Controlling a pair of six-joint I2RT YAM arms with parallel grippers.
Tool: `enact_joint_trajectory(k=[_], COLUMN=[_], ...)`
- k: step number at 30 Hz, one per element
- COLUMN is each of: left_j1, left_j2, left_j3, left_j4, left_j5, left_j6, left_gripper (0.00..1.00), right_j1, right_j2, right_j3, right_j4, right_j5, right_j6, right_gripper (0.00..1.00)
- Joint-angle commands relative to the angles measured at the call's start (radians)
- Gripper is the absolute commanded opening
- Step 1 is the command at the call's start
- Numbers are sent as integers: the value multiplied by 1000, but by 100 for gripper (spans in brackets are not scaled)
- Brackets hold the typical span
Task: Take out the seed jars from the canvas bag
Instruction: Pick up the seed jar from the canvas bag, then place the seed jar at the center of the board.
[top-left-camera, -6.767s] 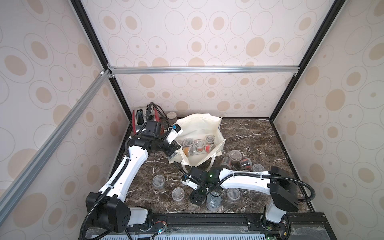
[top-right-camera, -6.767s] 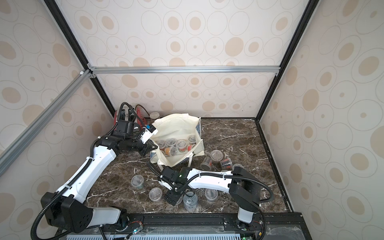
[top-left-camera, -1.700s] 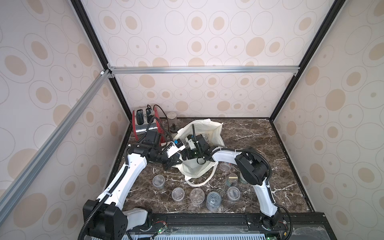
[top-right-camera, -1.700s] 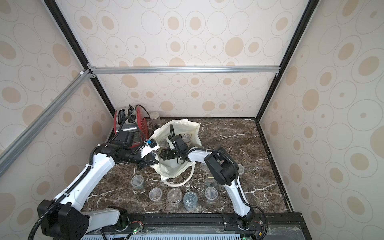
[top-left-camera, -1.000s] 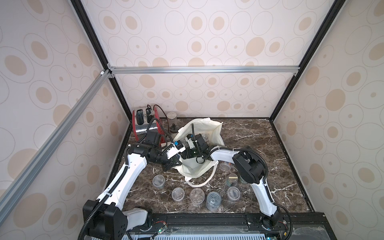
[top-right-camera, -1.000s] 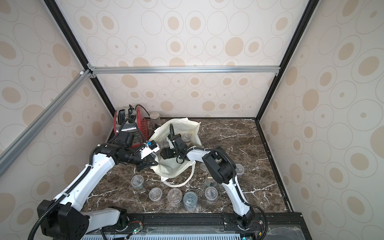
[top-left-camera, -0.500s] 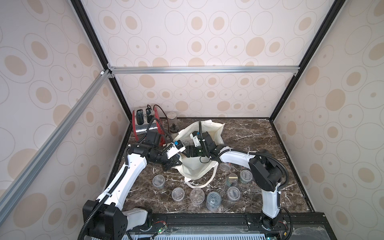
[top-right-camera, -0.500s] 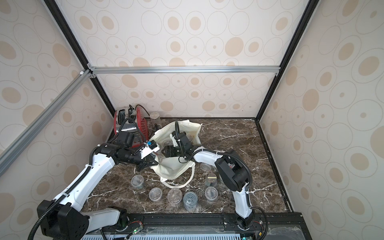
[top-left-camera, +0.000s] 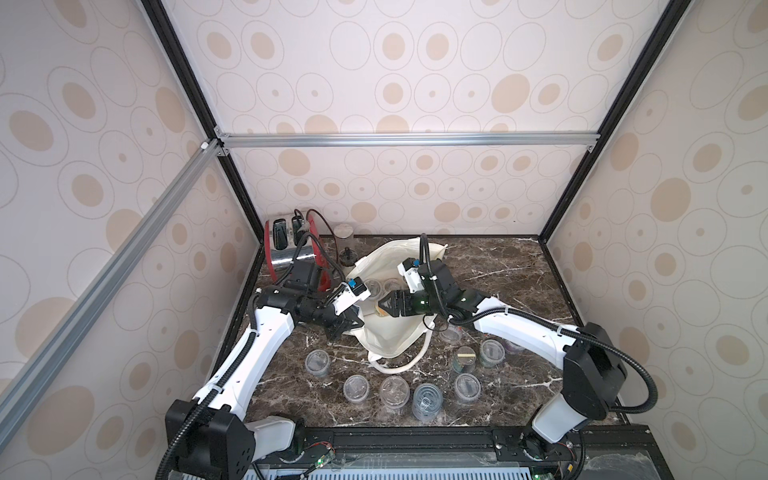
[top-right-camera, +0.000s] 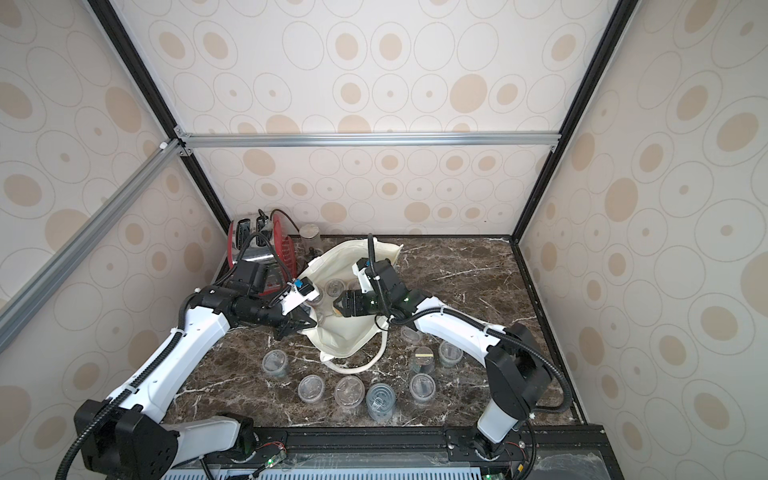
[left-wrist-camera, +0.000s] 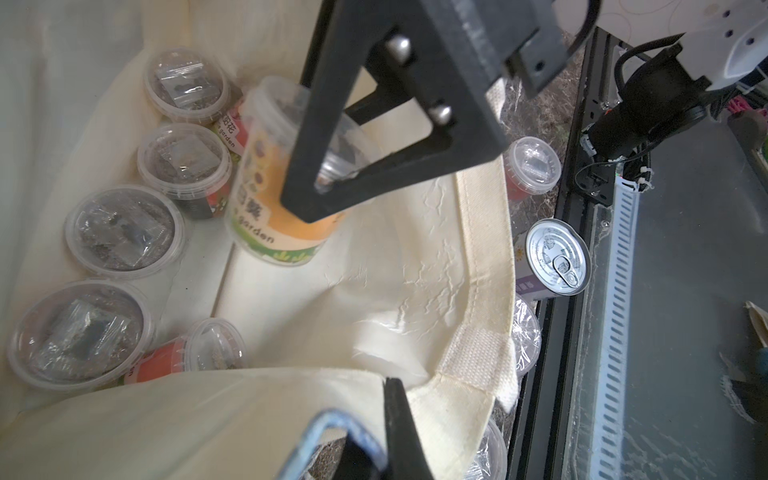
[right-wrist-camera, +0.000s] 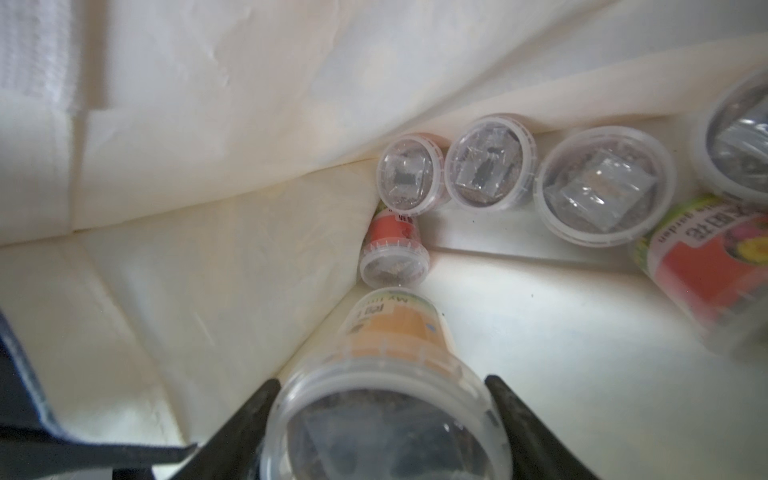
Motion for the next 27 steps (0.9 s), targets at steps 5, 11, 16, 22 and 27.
enact_joint_trajectory(k=[5, 11, 16, 22, 27], left_j1=[-3, -3, -1, 1, 1], left_j2=[16, 10, 25, 40, 23], left_j3=[51, 28, 36, 50, 30], left_j4=[35, 57, 47, 41, 45], left_j5=[-23, -30, -45, -39, -32], left_j6=[-35, -40, -33, -35, -31], left_gripper=[0, 0, 0, 0, 0], right_j1=[-1, 1, 27, 39, 54], right_j2=[-223, -458, -606, -635, -479], right_j3=[20, -97, -243, -371, -378], right_j4=[-313, -495, -580, -553, -430], right_j5=[6, 16, 77, 179, 212], right_j6=[-75, -88, -51, -48, -65], right_gripper=[75, 75, 74, 73, 74])
